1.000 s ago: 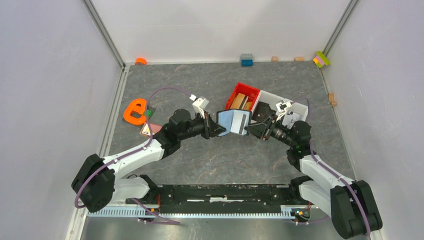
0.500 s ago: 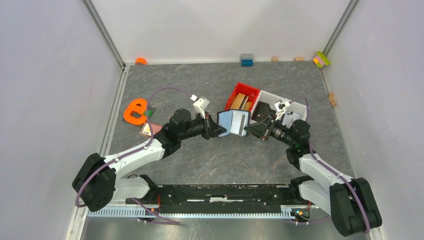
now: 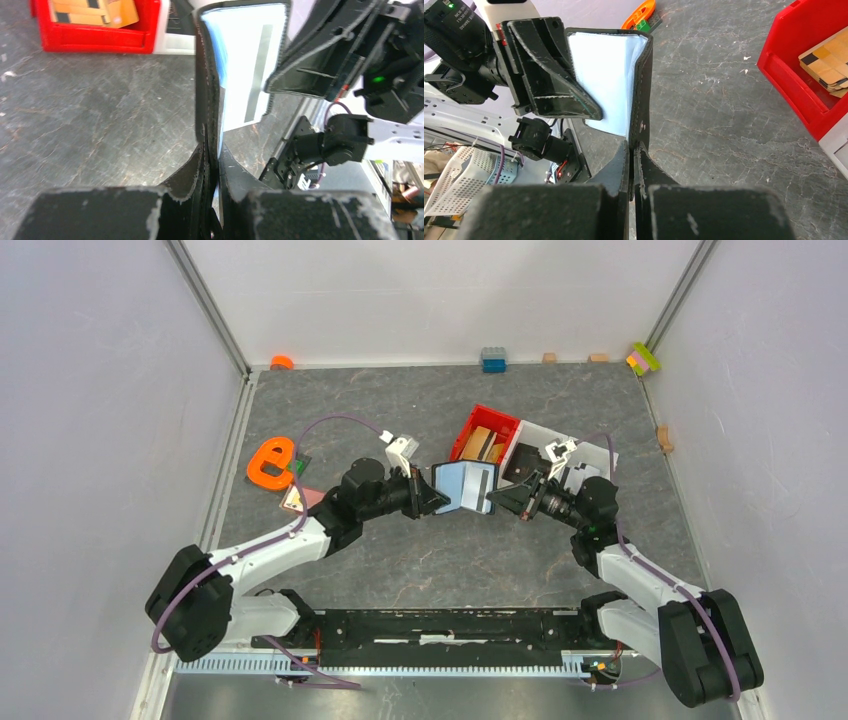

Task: Take the credit cards out of the card holder
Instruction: Remove the credit card from the card holder.

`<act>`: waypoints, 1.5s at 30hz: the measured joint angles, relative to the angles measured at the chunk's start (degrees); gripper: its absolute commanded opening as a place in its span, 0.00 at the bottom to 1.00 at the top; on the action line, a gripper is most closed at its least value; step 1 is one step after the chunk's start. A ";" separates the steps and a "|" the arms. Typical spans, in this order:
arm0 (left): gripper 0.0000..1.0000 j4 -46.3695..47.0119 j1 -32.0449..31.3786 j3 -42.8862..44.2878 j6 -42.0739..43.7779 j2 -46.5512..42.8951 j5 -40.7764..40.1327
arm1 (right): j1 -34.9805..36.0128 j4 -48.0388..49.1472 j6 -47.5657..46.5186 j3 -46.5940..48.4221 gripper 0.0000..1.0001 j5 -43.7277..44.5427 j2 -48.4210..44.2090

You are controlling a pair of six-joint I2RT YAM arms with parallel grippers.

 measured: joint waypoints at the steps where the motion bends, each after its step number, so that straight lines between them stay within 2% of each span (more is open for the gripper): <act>1: 0.07 -0.70 0.00 0.11 0.00 -0.04 -0.87 | 0.00 -0.02 0.07 0.00 0.00 0.00 0.00; 3: 0.03 -2.12 0.00 0.15 0.04 -0.31 -2.86 | 0.02 -0.09 0.26 0.00 0.06 -0.02 0.04; 6: 0.02 -2.49 0.00 0.15 0.07 -0.76 -3.30 | 0.09 0.15 0.55 0.00 0.28 -0.11 0.46; 7: 0.02 -2.10 0.00 0.13 0.07 -0.90 -2.91 | 0.11 0.17 0.66 0.02 0.32 -0.33 0.70; 12: 0.02 0.50 0.00 -0.09 0.07 -1.40 -0.72 | 0.98 0.55 0.76 0.02 0.33 -0.42 0.76; 15: 0.02 1.66 0.00 -0.11 0.04 -1.40 0.76 | 1.60 0.55 0.72 0.02 0.38 -0.42 0.76; 16: 0.02 1.99 0.00 -0.11 0.04 -1.33 1.40 | 1.77 0.55 0.70 0.02 0.37 -0.39 0.81; 20: 0.03 3.08 0.00 -0.11 0.02 -0.74 3.06 | 2.73 0.52 0.22 0.04 0.22 -0.39 1.42; 22: 0.04 2.82 0.00 -0.11 0.02 -0.63 2.91 | 2.99 0.31 -0.15 0.09 0.21 -0.35 1.60; 26: 0.03 2.01 0.00 -0.13 0.04 -0.74 1.36 | 2.97 -0.87 -0.68 0.50 0.43 -0.11 1.49; 29: 0.03 1.70 0.00 -0.20 0.04 -1.38 -0.07 | 2.97 -1.40 -1.49 0.92 0.45 0.22 1.46; 35: 0.03 1.70 0.00 -0.22 0.04 -2.12 -0.87 | 2.99 -3.45 -2.62 1.36 0.40 0.79 0.81; 38: 0.04 1.68 0.00 -0.22 0.04 -2.12 -1.33 | 2.97 -4.85 -3.54 1.49 0.32 1.55 -0.07; 42: 0.03 1.68 0.00 -0.22 0.04 -2.12 -1.70 | 2.99 -5.95 -4.46 1.60 0.09 2.34 -0.79; 45: 0.04 1.66 0.00 -0.24 0.04 -2.12 -1.73 | 2.99 -6.43 -4.74 1.68 0.02 2.60 -0.76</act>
